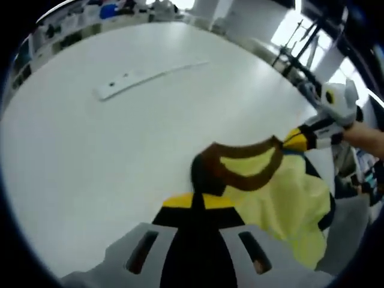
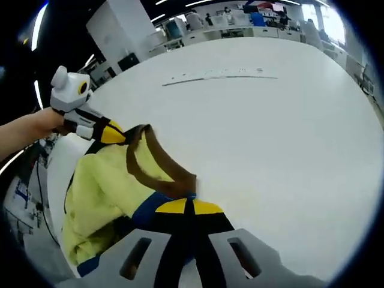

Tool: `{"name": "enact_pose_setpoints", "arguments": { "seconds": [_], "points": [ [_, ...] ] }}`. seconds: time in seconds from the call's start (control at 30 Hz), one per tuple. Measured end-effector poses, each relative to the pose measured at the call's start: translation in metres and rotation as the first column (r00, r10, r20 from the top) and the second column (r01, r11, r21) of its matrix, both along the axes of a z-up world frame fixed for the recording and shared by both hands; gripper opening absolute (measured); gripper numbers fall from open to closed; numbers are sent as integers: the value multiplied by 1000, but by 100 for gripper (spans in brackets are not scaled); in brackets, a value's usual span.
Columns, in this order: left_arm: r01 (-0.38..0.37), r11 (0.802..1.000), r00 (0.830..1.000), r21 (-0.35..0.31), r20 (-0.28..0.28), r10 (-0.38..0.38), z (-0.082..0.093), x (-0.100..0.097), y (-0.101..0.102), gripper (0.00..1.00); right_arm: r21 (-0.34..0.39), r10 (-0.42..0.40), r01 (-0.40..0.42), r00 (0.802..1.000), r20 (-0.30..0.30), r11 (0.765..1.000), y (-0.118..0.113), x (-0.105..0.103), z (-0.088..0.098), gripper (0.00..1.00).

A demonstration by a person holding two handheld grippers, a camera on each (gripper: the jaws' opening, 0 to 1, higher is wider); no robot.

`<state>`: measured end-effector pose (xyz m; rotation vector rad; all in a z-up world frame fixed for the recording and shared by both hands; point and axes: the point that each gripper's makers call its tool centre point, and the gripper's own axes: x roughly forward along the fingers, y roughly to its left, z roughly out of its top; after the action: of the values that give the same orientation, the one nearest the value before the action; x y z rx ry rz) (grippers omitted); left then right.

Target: Fold the garment on the visible template until the final outline fits inside the template.

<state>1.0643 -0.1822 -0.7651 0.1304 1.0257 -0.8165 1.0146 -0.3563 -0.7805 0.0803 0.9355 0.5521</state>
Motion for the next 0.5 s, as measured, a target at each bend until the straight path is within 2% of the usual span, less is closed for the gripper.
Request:
{"name": "enact_pose_setpoints", "arguments": {
  "seconds": [0.2,0.27,0.37,0.5],
  "points": [
    [-24,1000,1000,-16,16,24,4,-3,2,0,9,3,-3,999,49,1000,-1,-3,10,1],
    [-57,997,998,-50,28,59,11,-4,2,0,19,-10,8,998,62,1000,-2,-4,13,1],
    [-85,992,994,-96,66,91,26,-6,4,0,44,-18,13,995,97,999,-1,-4,26,1],
    [-88,989,985,-115,140,104,46,-12,8,0,58,-21,11,985,171,998,2,-2,50,1]
  ]
}}
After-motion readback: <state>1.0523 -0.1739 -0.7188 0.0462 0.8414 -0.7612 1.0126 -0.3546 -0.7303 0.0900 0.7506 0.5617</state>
